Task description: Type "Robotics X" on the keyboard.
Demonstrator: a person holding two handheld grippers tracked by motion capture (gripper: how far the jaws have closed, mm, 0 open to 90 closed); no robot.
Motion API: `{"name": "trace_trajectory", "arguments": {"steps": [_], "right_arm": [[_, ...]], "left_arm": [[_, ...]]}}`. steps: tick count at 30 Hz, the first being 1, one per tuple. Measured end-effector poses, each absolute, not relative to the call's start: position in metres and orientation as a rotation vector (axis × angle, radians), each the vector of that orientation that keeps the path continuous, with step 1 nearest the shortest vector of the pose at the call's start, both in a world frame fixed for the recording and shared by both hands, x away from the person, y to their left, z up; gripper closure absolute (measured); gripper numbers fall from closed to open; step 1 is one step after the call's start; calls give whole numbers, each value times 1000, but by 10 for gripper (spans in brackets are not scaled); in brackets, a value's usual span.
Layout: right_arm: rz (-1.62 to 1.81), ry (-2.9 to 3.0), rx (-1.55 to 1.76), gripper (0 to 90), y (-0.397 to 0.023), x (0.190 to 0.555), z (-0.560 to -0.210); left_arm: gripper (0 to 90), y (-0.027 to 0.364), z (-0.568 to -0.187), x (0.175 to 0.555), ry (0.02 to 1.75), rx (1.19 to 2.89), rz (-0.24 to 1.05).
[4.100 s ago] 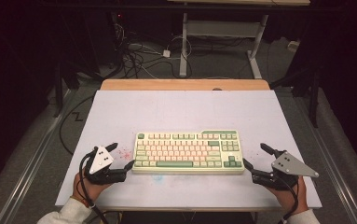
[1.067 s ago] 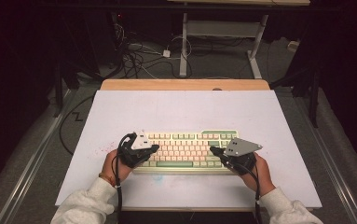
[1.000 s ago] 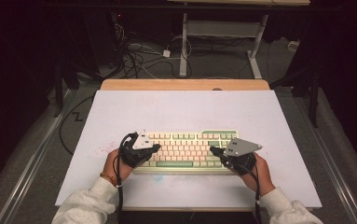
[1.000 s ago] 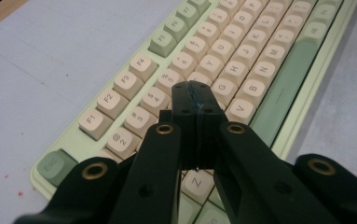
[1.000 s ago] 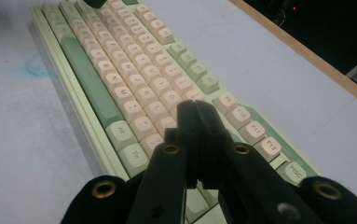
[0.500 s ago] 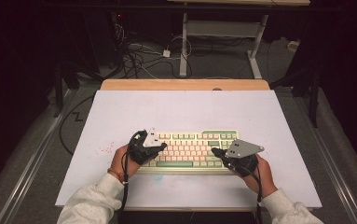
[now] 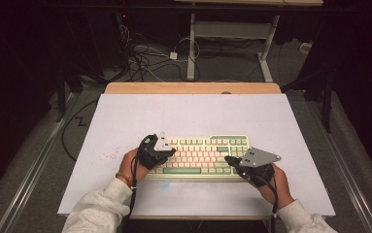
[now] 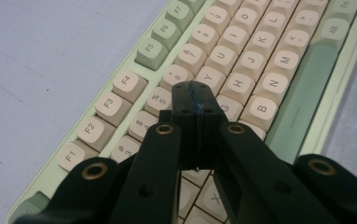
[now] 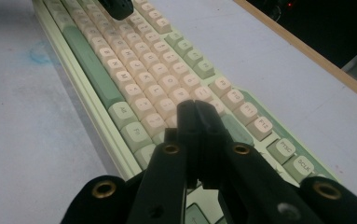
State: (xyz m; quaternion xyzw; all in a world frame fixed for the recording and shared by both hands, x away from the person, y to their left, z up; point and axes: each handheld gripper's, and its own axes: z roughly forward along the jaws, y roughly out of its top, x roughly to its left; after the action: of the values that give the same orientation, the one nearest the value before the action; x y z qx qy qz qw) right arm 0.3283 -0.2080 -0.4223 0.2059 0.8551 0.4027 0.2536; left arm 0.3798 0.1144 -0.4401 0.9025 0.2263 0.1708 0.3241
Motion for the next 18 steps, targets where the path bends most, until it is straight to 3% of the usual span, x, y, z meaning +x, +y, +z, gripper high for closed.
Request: {"name": "trace_trajectory", "arguments": {"steps": [18], "right_arm": [[1069,2348,580,900,-209,335,-430]], "left_arm": [[872,114,-441,383,590,2373,445]]}}
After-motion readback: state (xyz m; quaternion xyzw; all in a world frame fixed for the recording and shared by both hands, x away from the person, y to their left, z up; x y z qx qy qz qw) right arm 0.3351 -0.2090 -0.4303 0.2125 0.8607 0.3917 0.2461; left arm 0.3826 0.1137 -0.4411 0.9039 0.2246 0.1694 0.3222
